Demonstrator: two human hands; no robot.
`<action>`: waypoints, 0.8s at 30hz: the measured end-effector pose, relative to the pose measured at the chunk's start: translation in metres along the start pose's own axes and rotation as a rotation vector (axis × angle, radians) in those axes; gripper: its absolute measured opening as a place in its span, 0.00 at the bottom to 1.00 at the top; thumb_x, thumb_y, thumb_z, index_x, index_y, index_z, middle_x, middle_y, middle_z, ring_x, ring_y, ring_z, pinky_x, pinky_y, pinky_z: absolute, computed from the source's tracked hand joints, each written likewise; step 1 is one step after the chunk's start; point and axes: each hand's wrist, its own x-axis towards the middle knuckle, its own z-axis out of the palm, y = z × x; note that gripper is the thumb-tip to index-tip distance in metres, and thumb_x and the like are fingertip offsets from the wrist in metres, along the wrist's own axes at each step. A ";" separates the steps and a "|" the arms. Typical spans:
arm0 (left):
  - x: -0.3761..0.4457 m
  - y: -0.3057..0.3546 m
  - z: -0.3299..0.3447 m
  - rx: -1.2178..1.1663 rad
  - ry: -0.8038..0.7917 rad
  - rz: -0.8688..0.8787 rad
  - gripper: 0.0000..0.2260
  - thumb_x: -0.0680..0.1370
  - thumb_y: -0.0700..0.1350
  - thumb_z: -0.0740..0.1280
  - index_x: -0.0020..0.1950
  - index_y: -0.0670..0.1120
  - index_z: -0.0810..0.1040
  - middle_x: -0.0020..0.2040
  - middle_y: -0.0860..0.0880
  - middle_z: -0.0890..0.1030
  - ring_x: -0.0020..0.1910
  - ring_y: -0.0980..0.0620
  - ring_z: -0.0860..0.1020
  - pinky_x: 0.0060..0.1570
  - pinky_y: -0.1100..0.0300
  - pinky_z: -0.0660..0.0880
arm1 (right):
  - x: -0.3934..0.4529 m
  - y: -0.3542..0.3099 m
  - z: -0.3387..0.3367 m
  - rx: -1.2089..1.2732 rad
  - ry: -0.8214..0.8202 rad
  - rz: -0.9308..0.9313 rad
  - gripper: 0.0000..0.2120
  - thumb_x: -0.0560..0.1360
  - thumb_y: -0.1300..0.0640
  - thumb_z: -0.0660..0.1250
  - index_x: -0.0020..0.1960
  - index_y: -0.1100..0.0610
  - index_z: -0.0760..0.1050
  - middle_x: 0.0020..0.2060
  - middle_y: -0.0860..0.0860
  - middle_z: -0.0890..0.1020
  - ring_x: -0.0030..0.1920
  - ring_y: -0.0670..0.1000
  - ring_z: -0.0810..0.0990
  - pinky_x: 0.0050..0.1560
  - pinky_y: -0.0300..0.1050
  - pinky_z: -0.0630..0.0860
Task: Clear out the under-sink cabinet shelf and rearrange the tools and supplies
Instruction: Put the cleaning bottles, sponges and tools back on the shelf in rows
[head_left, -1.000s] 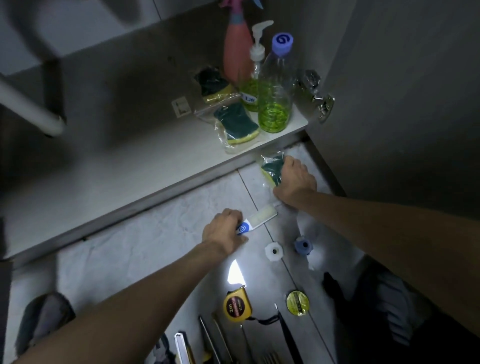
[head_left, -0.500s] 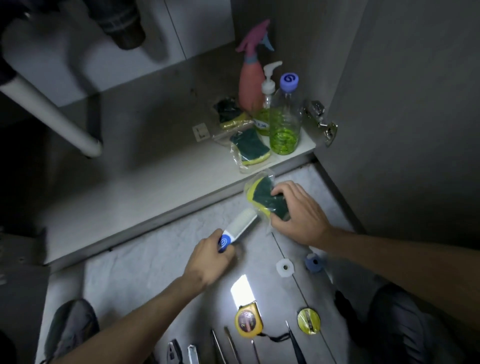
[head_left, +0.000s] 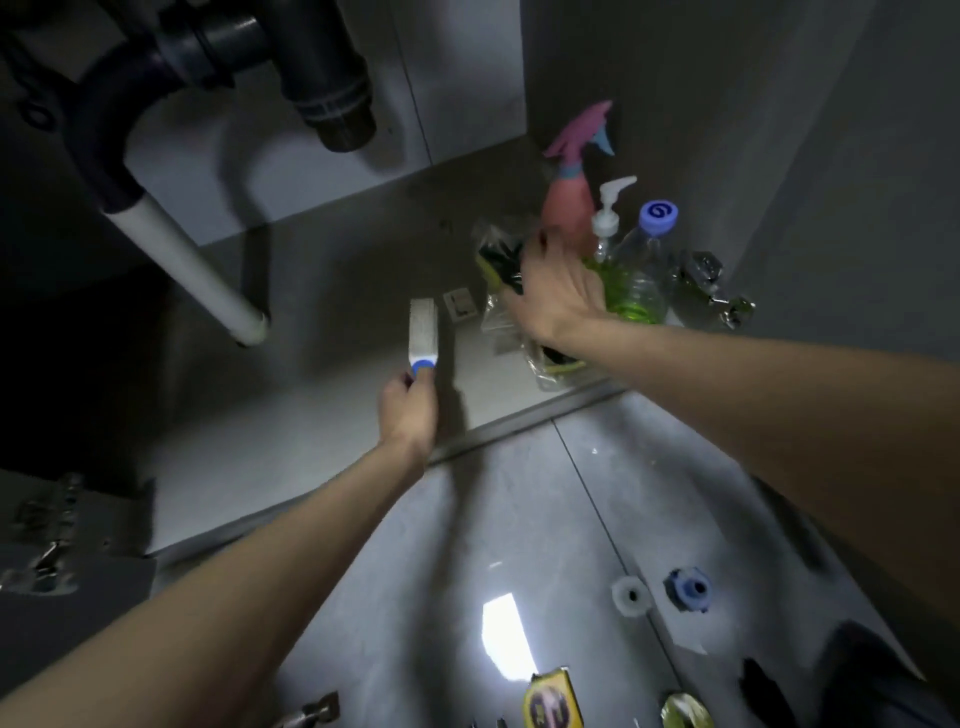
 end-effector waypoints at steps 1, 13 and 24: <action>0.009 0.006 0.004 -0.004 0.006 -0.034 0.11 0.80 0.49 0.62 0.47 0.43 0.76 0.34 0.45 0.73 0.30 0.46 0.70 0.22 0.65 0.62 | 0.008 -0.003 0.002 -0.085 -0.036 -0.010 0.29 0.80 0.44 0.65 0.73 0.60 0.65 0.70 0.60 0.66 0.65 0.61 0.72 0.54 0.55 0.75; 0.034 0.041 0.058 0.084 -0.086 -0.096 0.11 0.79 0.46 0.66 0.57 0.40 0.75 0.42 0.38 0.84 0.38 0.41 0.84 0.36 0.53 0.81 | -0.007 0.016 0.010 -0.174 0.152 -0.318 0.20 0.78 0.50 0.60 0.64 0.61 0.74 0.61 0.60 0.74 0.58 0.61 0.71 0.55 0.56 0.70; 0.034 0.032 0.073 0.394 0.030 0.123 0.18 0.66 0.59 0.78 0.28 0.49 0.76 0.28 0.54 0.78 0.33 0.50 0.79 0.29 0.61 0.69 | -0.098 0.063 0.025 0.262 0.045 -0.142 0.09 0.79 0.56 0.61 0.58 0.54 0.75 0.55 0.49 0.76 0.56 0.51 0.73 0.52 0.49 0.72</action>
